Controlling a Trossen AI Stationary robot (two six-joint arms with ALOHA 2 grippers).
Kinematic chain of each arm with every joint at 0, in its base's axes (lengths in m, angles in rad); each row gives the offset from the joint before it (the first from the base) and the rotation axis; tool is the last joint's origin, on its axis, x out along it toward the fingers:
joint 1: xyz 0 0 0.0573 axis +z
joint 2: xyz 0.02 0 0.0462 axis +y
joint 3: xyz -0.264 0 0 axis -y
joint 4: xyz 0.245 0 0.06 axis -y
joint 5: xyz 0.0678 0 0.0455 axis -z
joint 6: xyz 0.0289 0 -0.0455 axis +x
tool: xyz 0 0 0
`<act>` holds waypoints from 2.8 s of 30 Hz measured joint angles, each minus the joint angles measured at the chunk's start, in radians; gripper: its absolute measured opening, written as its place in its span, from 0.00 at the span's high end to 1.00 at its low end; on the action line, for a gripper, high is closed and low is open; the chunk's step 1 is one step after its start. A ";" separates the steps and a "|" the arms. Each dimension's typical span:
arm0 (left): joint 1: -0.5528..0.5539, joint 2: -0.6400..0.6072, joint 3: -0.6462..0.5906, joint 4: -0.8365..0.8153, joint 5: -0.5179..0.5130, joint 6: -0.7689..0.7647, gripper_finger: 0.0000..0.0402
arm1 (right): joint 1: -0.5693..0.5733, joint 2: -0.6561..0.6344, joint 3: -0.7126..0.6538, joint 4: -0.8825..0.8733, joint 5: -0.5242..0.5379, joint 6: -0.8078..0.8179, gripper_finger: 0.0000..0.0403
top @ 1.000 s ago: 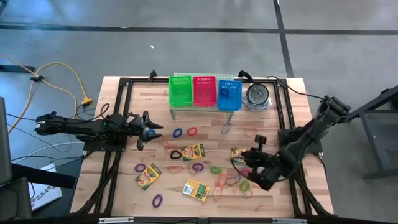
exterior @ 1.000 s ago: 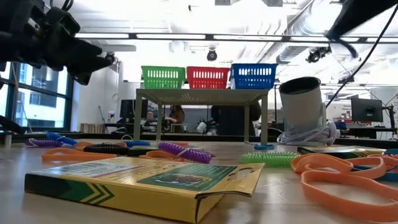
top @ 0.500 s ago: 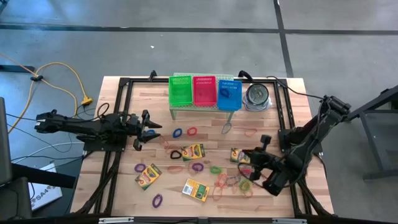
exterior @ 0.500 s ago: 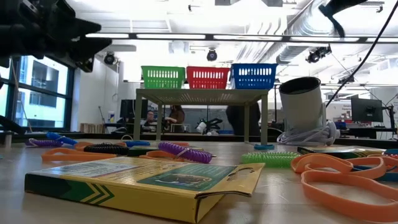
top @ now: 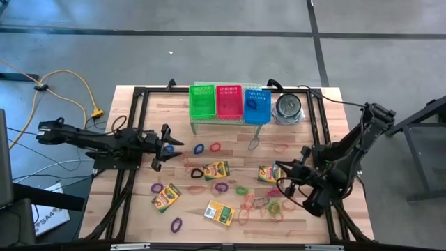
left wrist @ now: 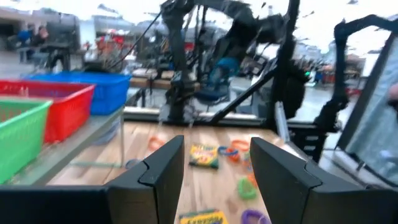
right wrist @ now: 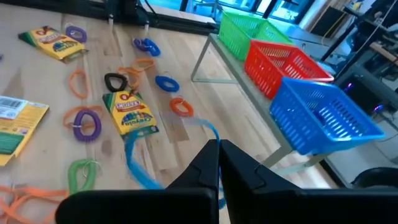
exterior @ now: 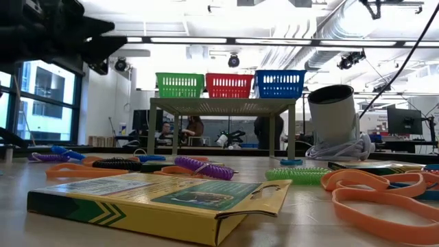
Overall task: Pick & Place Office Desk Supplies
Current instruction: Put the blue rubber band into the green bin on the shelf
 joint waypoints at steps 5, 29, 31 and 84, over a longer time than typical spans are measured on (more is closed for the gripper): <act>-0.041 0.130 0.044 0.072 -0.021 0.033 0.55 | -0.037 0.000 -0.111 0.138 0.016 -0.019 1.00; -0.046 0.946 0.239 0.691 -0.081 -0.030 0.55 | -0.325 0.027 -0.181 0.933 -0.221 -0.612 1.00; -0.051 0.997 0.269 0.699 -0.081 -0.018 0.55 | -0.341 0.055 -0.181 0.949 -0.231 -0.614 1.00; -0.116 1.273 0.527 0.729 -0.138 0.081 0.55 | -0.514 0.361 -0.181 1.387 -0.378 -0.883 1.00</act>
